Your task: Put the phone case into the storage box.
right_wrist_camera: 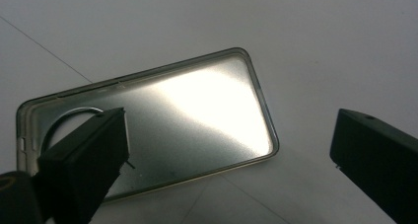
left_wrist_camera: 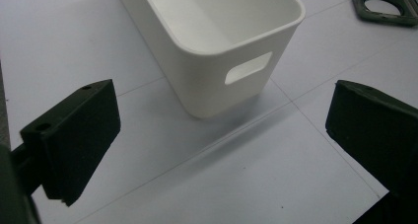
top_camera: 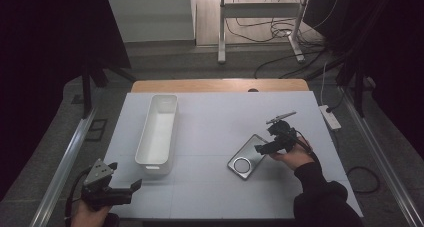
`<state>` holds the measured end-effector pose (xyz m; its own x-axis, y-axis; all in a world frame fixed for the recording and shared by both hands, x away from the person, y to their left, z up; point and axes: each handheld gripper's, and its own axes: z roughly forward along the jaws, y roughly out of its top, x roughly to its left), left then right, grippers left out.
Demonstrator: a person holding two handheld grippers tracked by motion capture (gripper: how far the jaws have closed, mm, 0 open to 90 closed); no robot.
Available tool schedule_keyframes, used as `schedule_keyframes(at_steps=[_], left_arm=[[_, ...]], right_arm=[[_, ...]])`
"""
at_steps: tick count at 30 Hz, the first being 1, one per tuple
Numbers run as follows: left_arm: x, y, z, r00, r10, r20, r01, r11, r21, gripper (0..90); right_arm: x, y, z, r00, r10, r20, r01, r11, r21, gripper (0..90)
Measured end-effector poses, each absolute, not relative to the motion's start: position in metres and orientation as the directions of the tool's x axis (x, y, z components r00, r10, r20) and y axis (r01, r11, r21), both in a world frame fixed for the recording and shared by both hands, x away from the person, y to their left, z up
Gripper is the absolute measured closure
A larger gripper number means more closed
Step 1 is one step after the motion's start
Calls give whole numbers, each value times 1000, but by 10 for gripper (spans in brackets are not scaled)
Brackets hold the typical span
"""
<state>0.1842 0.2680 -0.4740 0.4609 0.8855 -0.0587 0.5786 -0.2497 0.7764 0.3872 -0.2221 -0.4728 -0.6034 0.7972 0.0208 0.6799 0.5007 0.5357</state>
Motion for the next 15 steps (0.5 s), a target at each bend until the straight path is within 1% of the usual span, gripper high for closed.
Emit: schedule_keyframes(at_steps=[2,4,5,6,7,8,9,15], left_arm=[[184,268,-474,461,886,-59,579,-249,776,12],[184,268,-474,460,886,-59,578,-249,777,12],[184,268,-474,461,886,-59,578,-249,777,12],[184,268,-474,461,886,-59,579,-249,777,12],[184,268,-474,461,886,-59,579,-250,777,12],[184,268,-474,461,885,-59,579,-250,776,12],[184,268,-474,461,886,-59,579,-250,776,12],[184,268,-474,461,885,-59,578,-250,777,12]], right_arm=[[388,-222,-474,-605,796,6,678,511,528,99],[387,-222,-474,-613,790,0,671,520,528,192],[387,-222,-474,-617,787,-1,668,524,529,224],[387,-222,-473,-626,780,-10,657,534,532,314],[387,-222,-473,-626,780,-10,657,534,532,314],[386,-221,-473,-635,772,-6,651,539,535,398],[386,-221,-473,-635,772,-6,651,539,535,398],[388,-222,-480,-664,748,19,655,569,496,697]])
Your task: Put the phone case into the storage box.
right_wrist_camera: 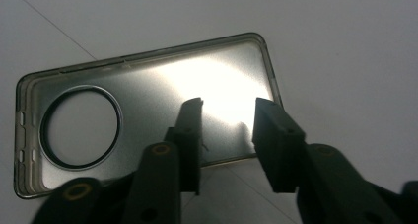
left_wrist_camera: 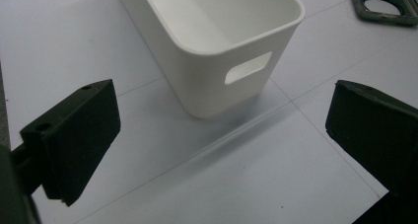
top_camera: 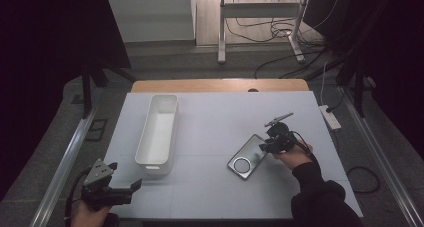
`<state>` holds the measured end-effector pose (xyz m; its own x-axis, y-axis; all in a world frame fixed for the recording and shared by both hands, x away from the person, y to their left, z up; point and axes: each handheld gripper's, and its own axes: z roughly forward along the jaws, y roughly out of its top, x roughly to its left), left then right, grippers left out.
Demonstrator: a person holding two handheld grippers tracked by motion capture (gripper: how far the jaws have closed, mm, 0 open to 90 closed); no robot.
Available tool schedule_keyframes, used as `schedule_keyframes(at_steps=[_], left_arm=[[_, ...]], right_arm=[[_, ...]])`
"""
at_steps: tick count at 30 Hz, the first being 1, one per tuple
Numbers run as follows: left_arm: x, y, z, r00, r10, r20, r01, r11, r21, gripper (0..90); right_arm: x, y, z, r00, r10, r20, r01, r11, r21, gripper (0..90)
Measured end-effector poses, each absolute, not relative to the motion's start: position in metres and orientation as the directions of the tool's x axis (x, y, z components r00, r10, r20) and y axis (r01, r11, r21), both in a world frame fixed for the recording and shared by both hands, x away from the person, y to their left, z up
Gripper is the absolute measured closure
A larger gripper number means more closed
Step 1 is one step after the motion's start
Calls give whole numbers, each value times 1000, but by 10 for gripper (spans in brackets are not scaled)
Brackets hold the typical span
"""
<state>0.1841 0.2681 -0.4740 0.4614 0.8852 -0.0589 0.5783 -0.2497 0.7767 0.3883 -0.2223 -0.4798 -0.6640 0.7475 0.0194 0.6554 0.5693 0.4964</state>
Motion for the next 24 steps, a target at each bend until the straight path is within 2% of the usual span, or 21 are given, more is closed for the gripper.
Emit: schedule_keyframes(at_steps=[5,24], left_arm=[[184,268,-474,461,885,-60,579,-249,777,12],[184,268,-474,463,884,-61,579,-250,776,12]], right_arm=[[390,-222,-483,-678,735,14,648,589,483,895],[399,-229,-495,-661,750,15,677,588,443,899]])
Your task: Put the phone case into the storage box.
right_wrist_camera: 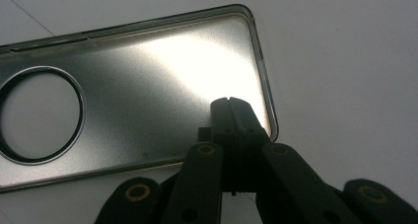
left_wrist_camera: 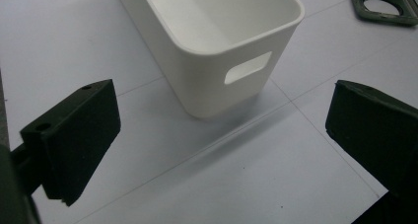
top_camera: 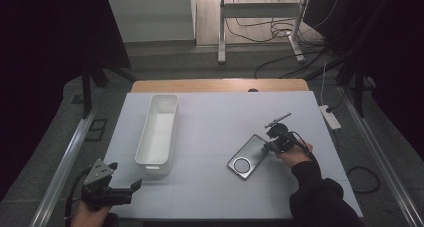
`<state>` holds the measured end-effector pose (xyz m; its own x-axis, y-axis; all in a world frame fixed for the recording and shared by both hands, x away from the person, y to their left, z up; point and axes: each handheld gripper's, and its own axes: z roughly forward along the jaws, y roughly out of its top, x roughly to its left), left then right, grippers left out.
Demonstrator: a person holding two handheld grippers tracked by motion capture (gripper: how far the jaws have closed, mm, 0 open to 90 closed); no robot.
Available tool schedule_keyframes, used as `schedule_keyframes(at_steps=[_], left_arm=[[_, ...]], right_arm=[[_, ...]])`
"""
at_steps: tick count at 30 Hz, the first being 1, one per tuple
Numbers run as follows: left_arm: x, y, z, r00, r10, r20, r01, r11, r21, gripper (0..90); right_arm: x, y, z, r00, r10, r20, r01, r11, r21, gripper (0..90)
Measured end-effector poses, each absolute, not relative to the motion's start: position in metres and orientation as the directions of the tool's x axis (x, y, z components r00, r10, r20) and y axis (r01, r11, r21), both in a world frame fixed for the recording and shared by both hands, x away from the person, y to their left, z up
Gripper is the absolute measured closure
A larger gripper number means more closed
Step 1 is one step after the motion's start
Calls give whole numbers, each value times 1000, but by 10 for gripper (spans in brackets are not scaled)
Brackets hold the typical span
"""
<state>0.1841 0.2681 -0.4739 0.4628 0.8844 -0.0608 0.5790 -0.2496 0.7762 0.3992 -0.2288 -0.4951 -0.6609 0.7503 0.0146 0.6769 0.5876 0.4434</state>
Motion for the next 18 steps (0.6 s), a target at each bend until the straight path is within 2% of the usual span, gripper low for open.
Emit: schedule_keyframes(at_steps=[18], left_arm=[[184,268,-474,462,885,-62,579,-248,776,13]], right_arm=[[382,-242,-494,-648,761,37,701,577,418,899]])
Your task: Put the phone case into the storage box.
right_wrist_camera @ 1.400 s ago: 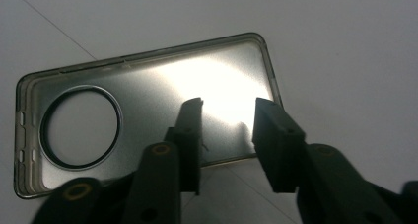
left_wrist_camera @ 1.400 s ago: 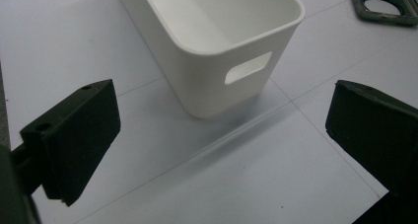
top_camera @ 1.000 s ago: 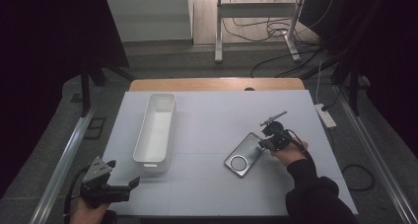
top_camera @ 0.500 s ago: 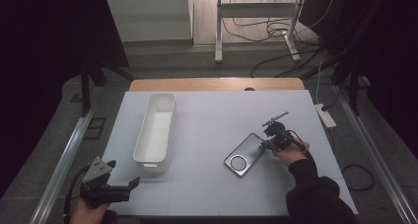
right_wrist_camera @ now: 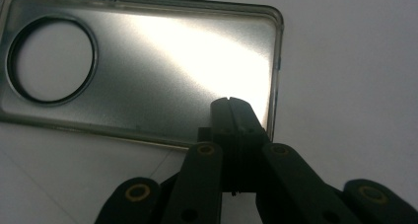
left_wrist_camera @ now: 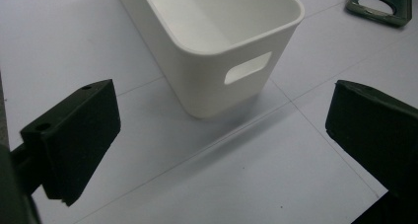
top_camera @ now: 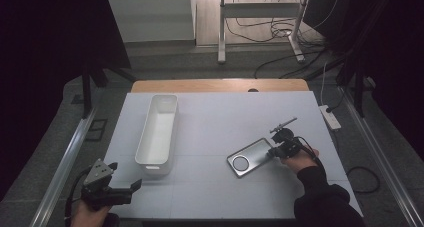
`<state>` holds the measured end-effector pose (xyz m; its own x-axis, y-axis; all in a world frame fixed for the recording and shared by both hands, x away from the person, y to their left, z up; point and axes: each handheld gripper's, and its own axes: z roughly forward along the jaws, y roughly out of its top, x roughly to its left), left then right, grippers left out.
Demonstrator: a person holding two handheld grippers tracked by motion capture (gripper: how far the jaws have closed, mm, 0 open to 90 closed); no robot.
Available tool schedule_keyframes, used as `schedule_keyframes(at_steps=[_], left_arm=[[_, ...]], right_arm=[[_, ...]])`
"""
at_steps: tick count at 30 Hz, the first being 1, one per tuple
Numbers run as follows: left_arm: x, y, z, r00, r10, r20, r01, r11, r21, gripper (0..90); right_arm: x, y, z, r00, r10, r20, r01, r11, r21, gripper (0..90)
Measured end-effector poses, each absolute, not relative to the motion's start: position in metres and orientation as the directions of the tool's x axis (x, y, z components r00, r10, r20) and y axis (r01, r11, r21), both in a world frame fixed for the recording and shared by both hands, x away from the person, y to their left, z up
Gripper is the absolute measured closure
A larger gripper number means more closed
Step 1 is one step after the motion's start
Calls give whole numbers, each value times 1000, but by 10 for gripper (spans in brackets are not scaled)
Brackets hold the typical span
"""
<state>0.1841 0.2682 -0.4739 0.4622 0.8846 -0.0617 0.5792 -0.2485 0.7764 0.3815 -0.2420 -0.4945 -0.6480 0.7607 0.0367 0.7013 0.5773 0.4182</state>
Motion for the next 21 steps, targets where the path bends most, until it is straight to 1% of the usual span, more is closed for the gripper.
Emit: schedule_keyframes(at_steps=[21], left_arm=[[184,268,-474,461,885,-61,582,-250,774,13]], right_arm=[[346,-246,-491,-700,707,101,681,619,390,899]])
